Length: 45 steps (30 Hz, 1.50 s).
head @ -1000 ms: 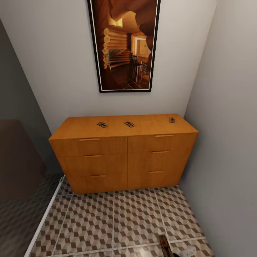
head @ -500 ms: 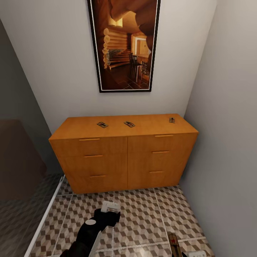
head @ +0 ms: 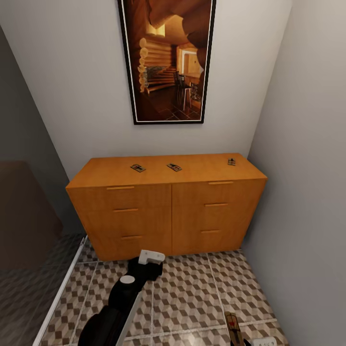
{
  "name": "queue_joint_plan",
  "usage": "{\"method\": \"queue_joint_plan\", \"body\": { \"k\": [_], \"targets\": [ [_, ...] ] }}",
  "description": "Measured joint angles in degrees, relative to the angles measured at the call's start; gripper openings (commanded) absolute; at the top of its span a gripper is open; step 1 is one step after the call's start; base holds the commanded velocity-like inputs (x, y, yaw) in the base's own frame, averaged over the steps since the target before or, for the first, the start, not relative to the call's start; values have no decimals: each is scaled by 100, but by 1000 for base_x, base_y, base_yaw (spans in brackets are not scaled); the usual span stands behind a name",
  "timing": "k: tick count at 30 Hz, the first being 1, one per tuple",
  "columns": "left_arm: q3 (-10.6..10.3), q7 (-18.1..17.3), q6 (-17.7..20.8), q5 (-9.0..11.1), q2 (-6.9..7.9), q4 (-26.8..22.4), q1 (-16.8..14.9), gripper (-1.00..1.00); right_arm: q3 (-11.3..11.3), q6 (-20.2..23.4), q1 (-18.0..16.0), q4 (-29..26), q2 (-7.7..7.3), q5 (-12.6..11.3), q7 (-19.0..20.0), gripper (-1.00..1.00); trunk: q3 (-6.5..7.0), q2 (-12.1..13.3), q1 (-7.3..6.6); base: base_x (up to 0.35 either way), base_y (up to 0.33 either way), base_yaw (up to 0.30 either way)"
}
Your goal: Take the four mousetraps from the cabinet in the bathroom and place them on the bathroom floor. Make sure all four end up on the same floor surface, and ensure that at least two of them are either under or directly next to the same bathroom sink.
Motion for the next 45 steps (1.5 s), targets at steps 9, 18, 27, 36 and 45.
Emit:
{"method": "queue_joint_plan", "body": {
  "k": [9,18,27,36,45],
  "targets": [
    [-87,4,1,14,14,-80,-1,100,0,-11,0,-18,3,8,-2,-100,0,0,0,0,0,0],
    [-184,1,361,34,-16,-777,-1,100,12,-12,0,-21,114,17,0,-100,0,0,0,0,0,0],
    [-190,-142,1297,65,-43,-1079,-601,100,-1,-12,0,-20,182,16,-2,-100,0,0,0,0,0,0],
    [-193,-191,2040,1062,-75,-981,-1946,100,-1,-12,0,-20,185,16,-2,-100,1,0,0,0,0,0],
    [-191,-171,2091,1535,-79,-287,-3165,100,-1,-10,0,-20,185,9,-2,-100,1,0,0,0,0,0]
  ]
}}
